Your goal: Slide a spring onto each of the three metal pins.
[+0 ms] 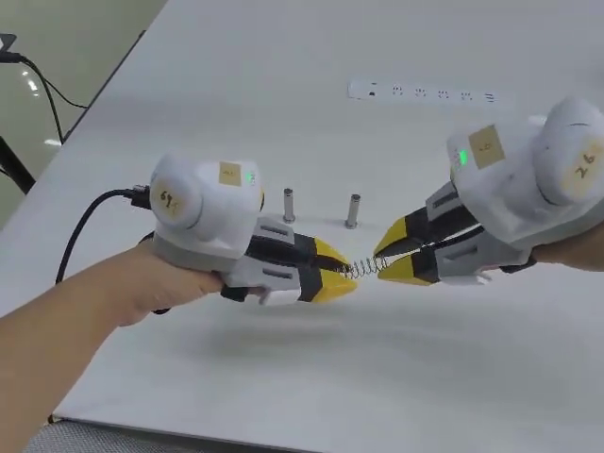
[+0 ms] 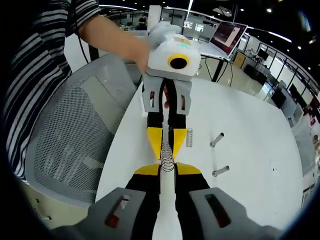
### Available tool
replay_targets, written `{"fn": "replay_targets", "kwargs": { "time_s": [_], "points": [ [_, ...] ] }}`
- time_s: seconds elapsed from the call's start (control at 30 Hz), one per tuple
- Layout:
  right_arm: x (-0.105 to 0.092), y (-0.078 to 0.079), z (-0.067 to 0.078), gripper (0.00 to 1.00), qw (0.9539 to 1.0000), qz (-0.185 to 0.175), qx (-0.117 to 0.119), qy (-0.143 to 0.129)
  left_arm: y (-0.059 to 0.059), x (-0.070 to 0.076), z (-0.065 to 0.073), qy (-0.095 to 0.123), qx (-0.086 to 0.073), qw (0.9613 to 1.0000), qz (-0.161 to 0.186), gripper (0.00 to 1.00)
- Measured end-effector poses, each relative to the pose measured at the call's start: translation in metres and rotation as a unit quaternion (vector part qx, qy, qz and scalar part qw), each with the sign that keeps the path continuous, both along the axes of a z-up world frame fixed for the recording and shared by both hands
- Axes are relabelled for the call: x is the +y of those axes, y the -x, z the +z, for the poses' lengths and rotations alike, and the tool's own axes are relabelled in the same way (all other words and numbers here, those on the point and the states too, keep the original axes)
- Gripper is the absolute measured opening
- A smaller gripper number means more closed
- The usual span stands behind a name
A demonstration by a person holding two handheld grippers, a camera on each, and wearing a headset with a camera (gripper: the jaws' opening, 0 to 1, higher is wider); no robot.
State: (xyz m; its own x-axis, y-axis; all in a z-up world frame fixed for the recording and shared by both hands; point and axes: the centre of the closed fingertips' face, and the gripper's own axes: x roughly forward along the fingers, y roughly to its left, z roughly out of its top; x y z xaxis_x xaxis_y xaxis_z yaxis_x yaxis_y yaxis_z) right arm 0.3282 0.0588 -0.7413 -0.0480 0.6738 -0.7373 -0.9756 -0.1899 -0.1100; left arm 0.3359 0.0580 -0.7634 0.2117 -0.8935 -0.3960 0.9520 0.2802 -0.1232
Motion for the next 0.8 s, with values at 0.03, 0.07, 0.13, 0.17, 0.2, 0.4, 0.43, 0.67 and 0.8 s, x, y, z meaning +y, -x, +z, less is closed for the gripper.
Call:
{"fn": "replay_targets", "kwargs": {
  "time_s": [0.03, 0.07, 0.13, 0.17, 0.2, 0.4, 0.43, 0.67, 0.8],
  "points": [
    [0.003, 0.001, 0.003, 0.07, 0.9999, -0.004, 0.008, -0.011, 0.000, 0.000, -0.001, -0.001, 0.000, 1.0000, -0.001, 0.03],
    [0.002, 0.001, 0.002, 0.07, 0.9999, -0.004, 0.010, -0.012, 0.001, 0.000, -0.001, -0.001, -0.001, 1.0000, -0.001, 0.03],
    [0.003, -0.001, 0.001, 0.07, 0.9998, -0.005, 0.012, -0.018, 0.001, 0.000, -0.001, -0.002, -0.002, 1.0000, -0.001, 0.03],
    [0.004, -0.001, 0.000, 0.07, 0.9997, -0.004, 0.012, -0.019, 0.001, 0.000, -0.002, -0.004, -0.003, 1.0000, -0.001, 0.03],
    [0.004, -0.001, -0.001, 0.07, 0.9997, -0.004, 0.013, -0.019, 0.001, 0.000, -0.002, -0.005, -0.003, 1.0000, -0.001, 0.03],
    [0.017, 0.001, 0.011, 0.07, 0.9972, -0.019, 0.030, -0.065, 0.002, -0.002, 0.000, 0.005, -0.003, 1.0000, 0.003, 0.03],
    [0.018, 0.001, 0.011, 0.07, 0.9973, -0.018, 0.028, -0.066, 0.001, -0.002, 0.000, 0.003, -0.005, 1.0000, 0.004, 0.03],
    [0.027, 0.005, 0.020, 0.07, 0.9939, -0.029, 0.028, -0.103, 0.001, -0.004, 0.003, 0.011, -0.006, 0.9999, 0.009, 0.03],
    [0.032, 0.007, 0.021, 0.07, 0.9924, -0.034, 0.025, -0.116, 0.001, -0.005, 0.004, 0.013, -0.009, 0.9998, 0.009, 0.03]
  ]
}}
